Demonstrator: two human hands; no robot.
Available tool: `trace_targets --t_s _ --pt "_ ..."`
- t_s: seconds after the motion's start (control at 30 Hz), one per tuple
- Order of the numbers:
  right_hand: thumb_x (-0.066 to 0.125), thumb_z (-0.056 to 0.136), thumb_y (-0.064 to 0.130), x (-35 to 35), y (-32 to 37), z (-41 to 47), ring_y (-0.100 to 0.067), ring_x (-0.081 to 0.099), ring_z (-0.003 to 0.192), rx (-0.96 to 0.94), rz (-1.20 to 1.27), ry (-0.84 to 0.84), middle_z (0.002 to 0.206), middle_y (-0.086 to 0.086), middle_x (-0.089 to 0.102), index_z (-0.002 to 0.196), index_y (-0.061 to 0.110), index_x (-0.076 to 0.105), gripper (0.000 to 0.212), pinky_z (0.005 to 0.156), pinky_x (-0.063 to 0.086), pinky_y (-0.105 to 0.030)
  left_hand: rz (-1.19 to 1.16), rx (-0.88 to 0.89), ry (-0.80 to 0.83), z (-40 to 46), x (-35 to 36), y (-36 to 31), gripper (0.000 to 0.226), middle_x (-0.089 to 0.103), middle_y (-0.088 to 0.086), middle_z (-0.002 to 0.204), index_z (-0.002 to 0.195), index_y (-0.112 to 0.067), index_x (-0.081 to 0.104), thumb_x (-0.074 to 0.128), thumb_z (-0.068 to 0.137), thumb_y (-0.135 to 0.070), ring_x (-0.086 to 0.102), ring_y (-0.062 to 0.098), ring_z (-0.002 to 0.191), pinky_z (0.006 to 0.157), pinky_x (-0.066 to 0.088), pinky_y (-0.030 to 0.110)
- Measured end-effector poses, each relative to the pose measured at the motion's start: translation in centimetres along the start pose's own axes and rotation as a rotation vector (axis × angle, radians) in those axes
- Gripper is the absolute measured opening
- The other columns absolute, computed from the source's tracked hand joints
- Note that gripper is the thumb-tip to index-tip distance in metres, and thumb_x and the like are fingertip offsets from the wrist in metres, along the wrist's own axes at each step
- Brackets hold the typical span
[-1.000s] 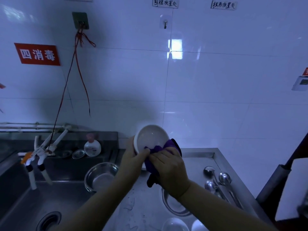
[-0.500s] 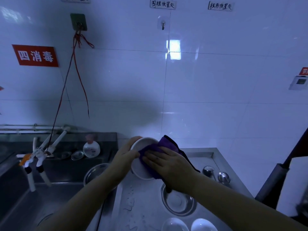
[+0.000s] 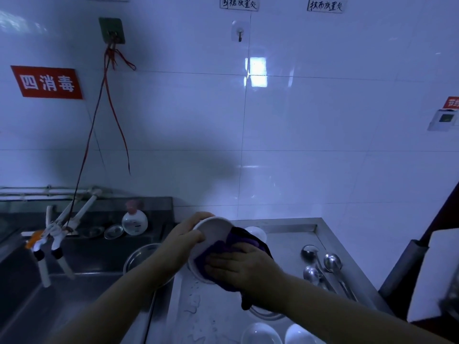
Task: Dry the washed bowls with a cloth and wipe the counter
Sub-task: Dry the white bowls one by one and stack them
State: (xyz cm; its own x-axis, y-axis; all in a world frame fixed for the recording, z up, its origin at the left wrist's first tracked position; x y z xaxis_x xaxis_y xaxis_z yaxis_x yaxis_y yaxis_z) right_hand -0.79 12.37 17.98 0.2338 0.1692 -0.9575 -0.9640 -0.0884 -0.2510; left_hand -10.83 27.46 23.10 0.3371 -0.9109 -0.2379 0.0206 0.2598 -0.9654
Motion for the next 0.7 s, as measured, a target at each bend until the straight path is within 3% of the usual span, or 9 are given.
trace_targets --t_s 0.1,0.13,0.23,0.33,0.4,0.47,0.53,0.6,0.7 --pt "0.079 0.076 0.019 0.4 -1.9 -0.7 -0.014 0.056 0.117 -0.076 -0.086 -0.154 0.124 0.004 0.065 0.119 0.019 0.065 0.045 0.105 0.040 -0.038 0.069 -0.033 0.098 0.6 -0.4 0.1 0.048 0.062 0.016 0.105 0.109 -0.014 0.061 0.046 0.063 -0.016 0.057 0.035 0.096 0.077 0.048 0.040" --pt "0.072 0.082 0.013 0.3 -2.4 -0.8 -0.014 0.057 0.117 -0.117 -0.133 -0.188 0.124 0.003 0.064 0.119 0.018 0.064 0.038 0.106 0.039 -0.038 0.088 -0.060 0.139 0.8 -0.6 0.0 0.049 0.063 0.017 0.105 0.109 -0.014 0.062 0.046 0.062 -0.016 0.058 0.035 0.096 0.078 0.048 0.043" --pt "0.067 0.085 0.012 0.4 -3.0 -0.1 -0.014 0.052 0.124 -0.182 -0.264 -0.193 0.132 0.002 0.059 0.129 0.018 0.057 0.045 0.113 0.032 -0.037 0.154 -0.143 0.263 2.0 -0.6 0.2 0.053 0.066 0.015 0.101 0.109 -0.017 0.065 0.047 0.059 -0.014 0.062 0.029 0.092 0.078 0.051 0.037" --pt "0.054 0.087 0.010 0.2 -3.0 0.8 -0.019 0.038 0.136 -0.174 -0.353 -0.133 0.144 0.001 0.047 0.142 0.015 0.040 0.057 0.116 0.023 -0.041 0.094 -0.249 0.311 2.7 -0.4 0.6 0.043 0.069 0.005 0.079 0.093 -0.020 0.070 0.047 0.059 -0.005 0.063 0.018 0.076 0.065 0.051 0.025" --pt "0.042 0.085 0.012 0.4 -3.0 0.9 -0.021 0.033 0.139 -0.144 -0.340 -0.168 0.145 -0.001 0.045 0.143 0.012 0.037 0.058 0.118 0.017 -0.042 0.100 -0.261 0.314 2.9 -0.4 1.2 0.040 0.072 -0.001 0.074 0.089 -0.023 0.071 0.047 0.070 0.002 0.067 0.012 0.071 0.061 0.051 0.021" --pt "0.058 0.080 0.013 0.9 -2.8 0.8 -0.020 0.034 0.138 -0.085 -0.300 -0.210 0.142 -0.002 0.049 0.139 0.011 0.043 0.061 0.117 0.019 -0.042 0.073 -0.224 0.269 2.7 -0.5 1.6 0.040 0.073 -0.003 0.077 0.090 -0.026 0.071 0.047 0.072 0.001 0.068 0.007 0.069 0.058 0.052 0.017" --pt "0.088 0.056 0.030 1.4 -2.5 0.8 -0.019 0.040 0.135 0.028 -0.227 -0.173 0.137 -0.002 0.055 0.133 0.011 0.052 0.087 0.114 0.028 -0.043 -0.018 -0.176 0.161 2.4 -0.5 1.5 0.041 0.072 -0.003 0.077 0.090 -0.026 0.071 0.048 0.061 -0.009 0.067 0.006 0.067 0.055 0.051 0.016" --pt "0.092 0.027 0.046 1.8 -2.0 0.6 -0.021 0.049 0.128 0.124 -0.074 -0.148 0.128 -0.004 0.062 0.124 0.008 0.061 0.109 0.108 0.037 -0.044 -0.048 -0.124 0.011 2.4 -0.4 1.8 0.039 0.069 -0.004 0.077 0.084 -0.029 0.071 0.047 0.056 -0.014 0.064 0.010 0.070 0.055 0.049 0.020" --pt "0.091 0.015 0.048 2.2 -0.9 0.5 -0.021 0.060 0.114 0.214 0.037 -0.247 0.113 -0.003 0.069 0.110 0.008 0.069 0.105 0.102 0.044 -0.045 -0.059 -0.059 -0.141 2.5 0.1 2.7 0.036 0.063 0.002 0.086 0.088 -0.028 0.063 0.047 0.057 -0.020 0.057 0.019 0.077 0.061 0.046 0.029"
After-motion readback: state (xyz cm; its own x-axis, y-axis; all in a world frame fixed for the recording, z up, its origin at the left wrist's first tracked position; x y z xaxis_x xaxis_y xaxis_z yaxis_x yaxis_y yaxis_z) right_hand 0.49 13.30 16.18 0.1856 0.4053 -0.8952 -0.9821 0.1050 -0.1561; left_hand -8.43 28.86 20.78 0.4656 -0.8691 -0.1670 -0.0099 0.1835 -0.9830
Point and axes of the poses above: each hand's wrist, its own z-axis towards the middle knuckle, its own x-axis out of the palm, y = z × x, the point moved 1 cm from there along z, towards the middle knuckle
